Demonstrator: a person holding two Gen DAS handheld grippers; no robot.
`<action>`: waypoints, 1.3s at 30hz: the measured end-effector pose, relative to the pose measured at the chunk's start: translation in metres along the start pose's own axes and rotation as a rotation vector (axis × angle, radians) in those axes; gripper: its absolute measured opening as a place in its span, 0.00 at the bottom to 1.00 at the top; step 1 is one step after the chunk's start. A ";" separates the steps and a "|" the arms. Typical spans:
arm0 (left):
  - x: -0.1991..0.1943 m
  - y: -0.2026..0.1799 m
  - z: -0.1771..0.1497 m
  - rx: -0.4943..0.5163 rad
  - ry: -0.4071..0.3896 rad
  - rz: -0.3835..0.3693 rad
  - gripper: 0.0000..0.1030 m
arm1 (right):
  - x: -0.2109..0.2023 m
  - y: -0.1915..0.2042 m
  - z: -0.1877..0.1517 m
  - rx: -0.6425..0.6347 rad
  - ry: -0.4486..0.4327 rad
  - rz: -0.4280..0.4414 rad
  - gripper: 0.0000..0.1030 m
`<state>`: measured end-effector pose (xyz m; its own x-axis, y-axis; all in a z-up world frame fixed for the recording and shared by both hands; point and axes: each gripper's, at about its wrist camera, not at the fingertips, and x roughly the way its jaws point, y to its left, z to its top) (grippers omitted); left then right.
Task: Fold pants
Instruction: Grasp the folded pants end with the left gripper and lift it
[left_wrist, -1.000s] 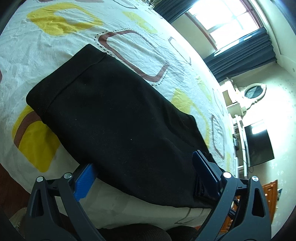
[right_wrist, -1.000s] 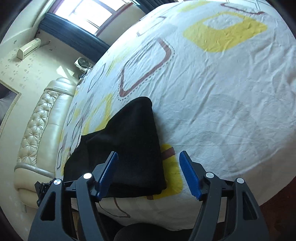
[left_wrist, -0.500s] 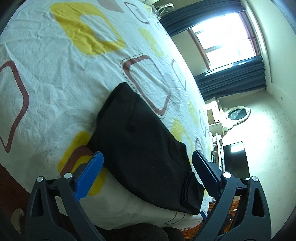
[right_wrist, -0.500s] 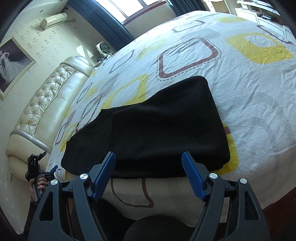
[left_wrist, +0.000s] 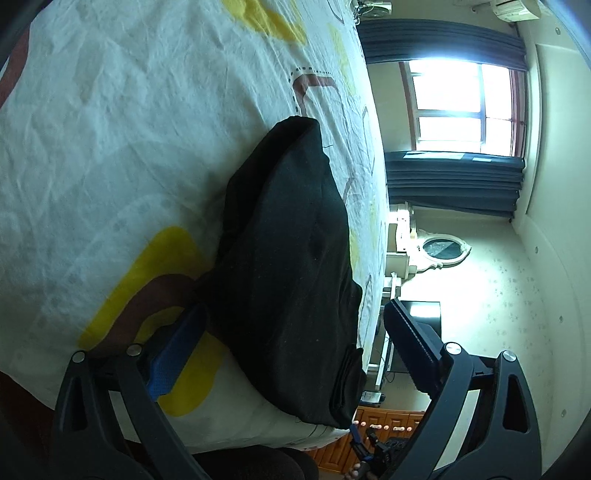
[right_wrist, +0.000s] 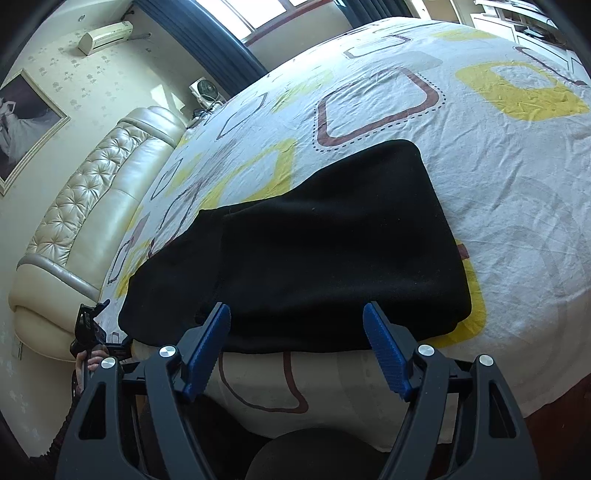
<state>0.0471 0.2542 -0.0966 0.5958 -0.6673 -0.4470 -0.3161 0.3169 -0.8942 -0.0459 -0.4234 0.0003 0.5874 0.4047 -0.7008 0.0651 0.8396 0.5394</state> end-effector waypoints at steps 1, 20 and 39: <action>0.000 -0.002 0.000 -0.009 -0.013 -0.023 0.93 | 0.002 -0.001 0.000 0.004 0.004 -0.001 0.71; 0.012 -0.076 -0.015 0.068 -0.048 0.099 0.13 | -0.003 0.000 -0.004 0.026 -0.013 0.009 0.71; 0.181 -0.296 -0.241 0.925 0.159 0.204 0.13 | -0.018 -0.007 0.000 0.085 -0.078 0.003 0.71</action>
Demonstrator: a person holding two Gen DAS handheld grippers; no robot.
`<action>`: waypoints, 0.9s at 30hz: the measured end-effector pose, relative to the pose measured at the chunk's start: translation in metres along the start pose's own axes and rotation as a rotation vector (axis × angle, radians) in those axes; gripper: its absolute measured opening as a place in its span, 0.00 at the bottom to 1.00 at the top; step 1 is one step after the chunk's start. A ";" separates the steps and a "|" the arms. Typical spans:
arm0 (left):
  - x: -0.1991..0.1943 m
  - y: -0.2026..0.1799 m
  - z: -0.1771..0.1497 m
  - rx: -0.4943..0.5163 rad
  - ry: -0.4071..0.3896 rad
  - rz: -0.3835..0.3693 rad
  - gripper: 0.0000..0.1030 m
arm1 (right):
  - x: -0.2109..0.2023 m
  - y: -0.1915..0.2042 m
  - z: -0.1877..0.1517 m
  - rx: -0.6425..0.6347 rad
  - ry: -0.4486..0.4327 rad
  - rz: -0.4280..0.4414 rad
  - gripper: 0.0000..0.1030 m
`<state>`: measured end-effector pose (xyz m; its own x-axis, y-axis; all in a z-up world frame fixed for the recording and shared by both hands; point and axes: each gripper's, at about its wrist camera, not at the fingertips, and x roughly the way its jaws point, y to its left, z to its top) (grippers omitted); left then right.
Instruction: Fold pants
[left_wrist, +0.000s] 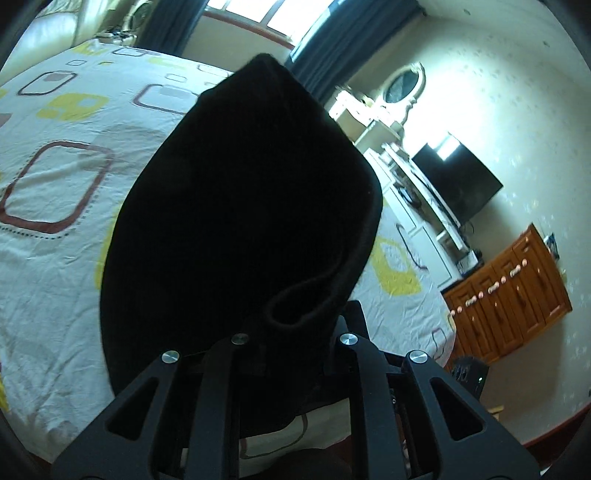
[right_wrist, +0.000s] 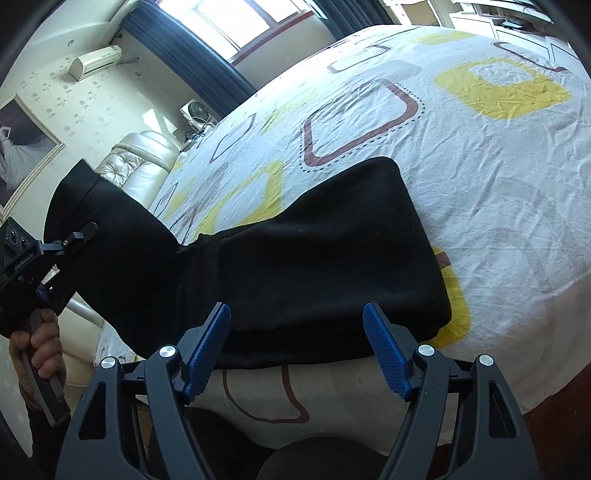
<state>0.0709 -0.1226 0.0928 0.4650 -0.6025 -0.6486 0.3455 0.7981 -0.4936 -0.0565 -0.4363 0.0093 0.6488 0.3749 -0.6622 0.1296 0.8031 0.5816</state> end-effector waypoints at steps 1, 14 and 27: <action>0.015 -0.011 -0.004 0.025 0.021 0.010 0.13 | -0.001 -0.003 0.001 0.014 -0.005 -0.002 0.71; 0.121 -0.076 -0.080 0.243 0.237 0.090 0.40 | -0.011 -0.033 0.010 0.127 -0.037 0.050 0.71; -0.027 0.045 -0.067 0.051 -0.082 0.207 0.88 | 0.011 -0.015 0.043 0.116 0.089 0.272 0.71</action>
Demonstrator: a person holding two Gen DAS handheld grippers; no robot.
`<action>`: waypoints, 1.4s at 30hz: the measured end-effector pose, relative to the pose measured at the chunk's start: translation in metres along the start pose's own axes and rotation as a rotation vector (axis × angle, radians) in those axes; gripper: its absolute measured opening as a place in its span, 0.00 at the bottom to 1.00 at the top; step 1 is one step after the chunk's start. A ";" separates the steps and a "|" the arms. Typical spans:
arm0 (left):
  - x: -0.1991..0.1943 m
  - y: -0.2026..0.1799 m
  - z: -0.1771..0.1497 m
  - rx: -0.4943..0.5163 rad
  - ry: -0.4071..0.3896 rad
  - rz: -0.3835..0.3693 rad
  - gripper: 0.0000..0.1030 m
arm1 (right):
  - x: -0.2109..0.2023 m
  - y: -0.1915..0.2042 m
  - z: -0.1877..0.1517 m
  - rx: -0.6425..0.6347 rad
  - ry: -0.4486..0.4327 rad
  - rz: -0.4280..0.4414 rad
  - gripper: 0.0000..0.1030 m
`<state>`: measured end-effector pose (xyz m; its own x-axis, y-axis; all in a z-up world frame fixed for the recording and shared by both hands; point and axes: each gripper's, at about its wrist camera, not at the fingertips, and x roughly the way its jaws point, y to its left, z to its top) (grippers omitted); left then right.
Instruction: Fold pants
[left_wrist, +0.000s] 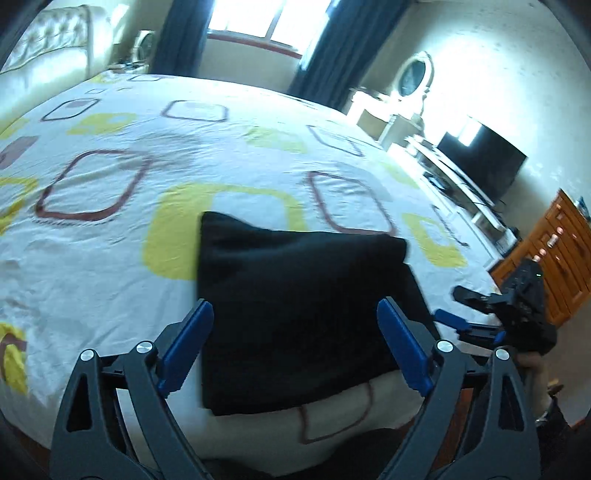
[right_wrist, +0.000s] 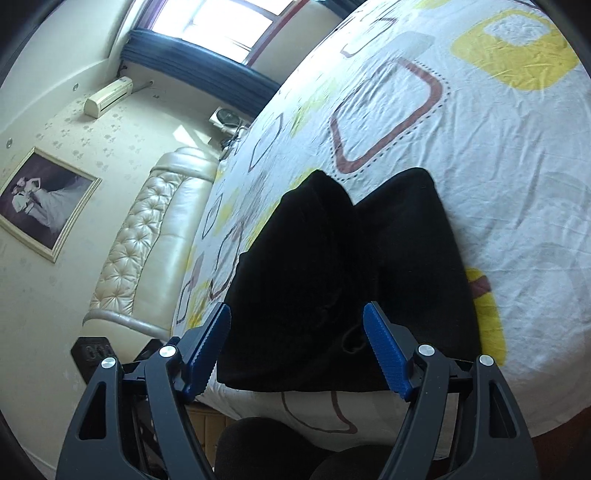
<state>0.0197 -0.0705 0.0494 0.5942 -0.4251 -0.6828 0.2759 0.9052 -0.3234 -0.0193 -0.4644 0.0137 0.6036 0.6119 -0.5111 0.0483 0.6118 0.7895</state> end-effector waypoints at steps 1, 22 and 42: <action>-0.003 0.027 0.000 -0.044 0.002 0.040 0.88 | 0.007 0.003 0.002 -0.015 0.021 0.000 0.71; 0.032 0.095 -0.031 -0.240 0.156 0.075 0.88 | 0.051 -0.016 0.004 -0.048 0.168 -0.153 0.07; 0.057 0.109 -0.047 -0.299 0.234 0.056 0.90 | 0.026 -0.042 -0.004 0.076 0.195 -0.032 0.67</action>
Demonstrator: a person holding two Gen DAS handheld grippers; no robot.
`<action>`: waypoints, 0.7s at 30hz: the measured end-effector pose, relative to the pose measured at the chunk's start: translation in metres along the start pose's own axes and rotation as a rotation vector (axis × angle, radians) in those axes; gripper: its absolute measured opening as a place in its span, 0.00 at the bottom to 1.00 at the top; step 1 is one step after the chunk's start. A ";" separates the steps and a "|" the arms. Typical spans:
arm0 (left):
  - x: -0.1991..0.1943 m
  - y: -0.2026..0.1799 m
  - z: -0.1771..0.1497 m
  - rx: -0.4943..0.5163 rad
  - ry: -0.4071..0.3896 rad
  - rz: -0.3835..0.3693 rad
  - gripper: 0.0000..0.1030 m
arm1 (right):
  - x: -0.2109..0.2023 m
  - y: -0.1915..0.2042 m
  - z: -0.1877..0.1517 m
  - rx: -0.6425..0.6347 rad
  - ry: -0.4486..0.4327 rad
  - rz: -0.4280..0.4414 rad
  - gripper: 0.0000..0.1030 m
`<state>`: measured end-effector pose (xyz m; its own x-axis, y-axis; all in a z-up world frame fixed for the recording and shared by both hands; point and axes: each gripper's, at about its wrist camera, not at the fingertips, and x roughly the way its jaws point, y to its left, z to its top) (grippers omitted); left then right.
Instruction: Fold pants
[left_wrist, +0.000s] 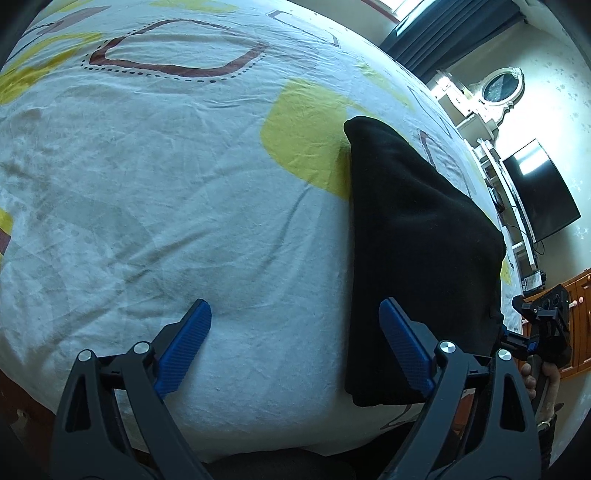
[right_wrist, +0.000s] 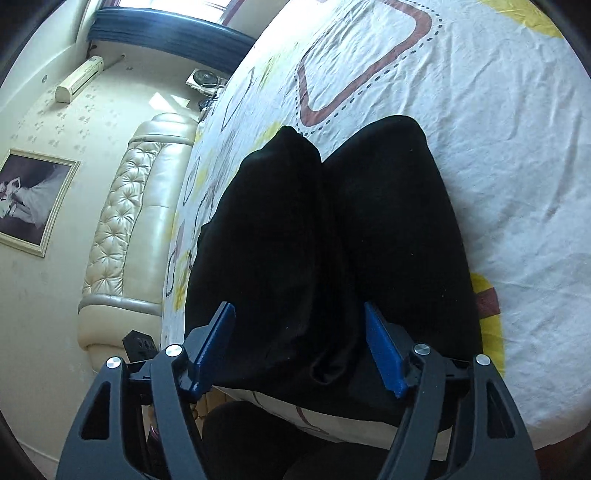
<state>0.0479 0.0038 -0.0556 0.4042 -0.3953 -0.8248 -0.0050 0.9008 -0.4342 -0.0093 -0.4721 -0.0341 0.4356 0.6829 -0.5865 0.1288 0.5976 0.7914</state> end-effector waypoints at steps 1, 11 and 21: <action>0.000 0.000 0.000 -0.001 0.000 0.000 0.90 | 0.000 0.001 0.000 -0.004 0.002 -0.005 0.59; -0.001 0.000 0.000 0.002 0.000 0.001 0.90 | 0.008 0.012 -0.006 -0.074 0.046 -0.039 0.13; -0.005 -0.003 -0.002 -0.001 -0.005 -0.034 0.91 | -0.051 0.011 0.004 -0.107 -0.076 -0.012 0.09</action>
<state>0.0444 0.0026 -0.0503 0.4087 -0.4249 -0.8077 0.0077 0.8866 -0.4625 -0.0262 -0.5019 0.0054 0.5014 0.6441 -0.5777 0.0406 0.6494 0.7593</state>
